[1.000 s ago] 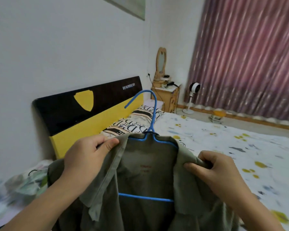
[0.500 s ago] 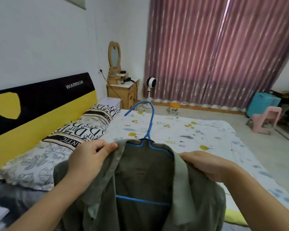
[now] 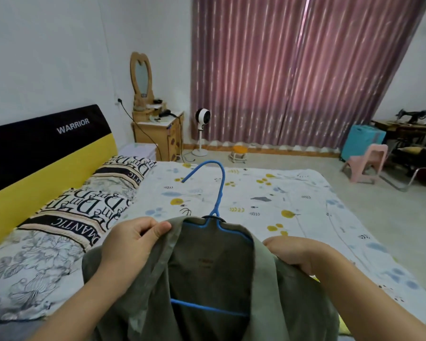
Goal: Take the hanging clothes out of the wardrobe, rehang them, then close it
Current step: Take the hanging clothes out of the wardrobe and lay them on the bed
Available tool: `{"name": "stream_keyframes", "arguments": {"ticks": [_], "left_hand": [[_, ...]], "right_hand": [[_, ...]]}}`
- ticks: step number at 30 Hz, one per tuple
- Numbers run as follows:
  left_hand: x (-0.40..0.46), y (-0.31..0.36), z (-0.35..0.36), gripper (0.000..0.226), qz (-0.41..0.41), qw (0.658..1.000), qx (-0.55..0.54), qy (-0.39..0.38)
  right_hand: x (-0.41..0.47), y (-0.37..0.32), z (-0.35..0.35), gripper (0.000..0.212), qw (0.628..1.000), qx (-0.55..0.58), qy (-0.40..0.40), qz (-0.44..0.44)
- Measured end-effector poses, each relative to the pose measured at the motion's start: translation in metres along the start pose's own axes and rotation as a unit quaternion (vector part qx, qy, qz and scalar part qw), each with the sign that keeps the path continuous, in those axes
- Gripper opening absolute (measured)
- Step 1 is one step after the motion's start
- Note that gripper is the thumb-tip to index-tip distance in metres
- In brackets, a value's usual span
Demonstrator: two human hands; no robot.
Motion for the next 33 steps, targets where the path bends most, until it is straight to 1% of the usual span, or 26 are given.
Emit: {"name": "stream_keyframes", "arguments": {"ticks": [2,4,6,9,11,14,20,23,25,31,33], "left_hand": [[0.019,-0.014,0.004,0.030,-0.005,1.000,0.002,-0.012],[0.039,-0.030,0.006,0.030,-0.010,0.999,0.008,-0.031],[0.059,-0.048,0.009,0.025,-0.007,0.999,0.011,-0.050],[0.086,-0.081,0.013,0.027,-0.017,0.998,0.010,-0.059],[0.101,-0.102,0.017,0.029,-0.029,0.998,0.004,-0.064],[0.123,-0.130,0.025,0.025,-0.044,0.996,0.017,-0.082],[0.156,-0.174,0.028,0.040,-0.061,0.992,0.017,-0.107],[0.166,-0.190,0.025,0.036,-0.055,0.991,0.023,-0.121],[0.172,-0.197,0.023,0.028,-0.049,0.991,0.022,-0.123],[0.184,-0.216,0.015,0.035,-0.055,0.992,0.025,-0.111],[0.188,-0.223,0.013,0.026,-0.060,0.992,0.012,-0.108]], "right_hand": [[0.015,-0.011,0.001,0.018,1.000,0.015,0.025,-0.008],[0.034,-0.023,-0.003,0.021,0.997,0.010,0.066,-0.031],[0.052,-0.034,-0.005,0.024,0.995,0.011,0.085,-0.051],[0.078,-0.052,-0.010,0.032,0.989,0.055,0.102,-0.094],[0.092,-0.061,-0.018,0.034,0.982,0.085,0.129,-0.111],[0.107,-0.072,-0.030,0.034,0.972,0.111,0.167,-0.125],[0.136,-0.081,-0.048,0.031,0.951,0.148,0.233,-0.140],[0.152,-0.082,-0.055,0.032,0.942,0.154,0.267,-0.131],[0.163,-0.083,-0.058,0.033,0.938,0.155,0.283,-0.126],[0.193,-0.096,-0.061,0.031,0.932,0.160,0.293,-0.144],[0.207,-0.102,-0.061,0.031,0.932,0.150,0.296,-0.145]]}}
Point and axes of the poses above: each hand's wrist, its own x-axis towards the middle knuckle, its own z-axis out of the palm, y = z × x, the point moved 5 cm from there along x, towards the middle knuckle, and after that the axes turned 1 degree about x, right-handed, at the moved point
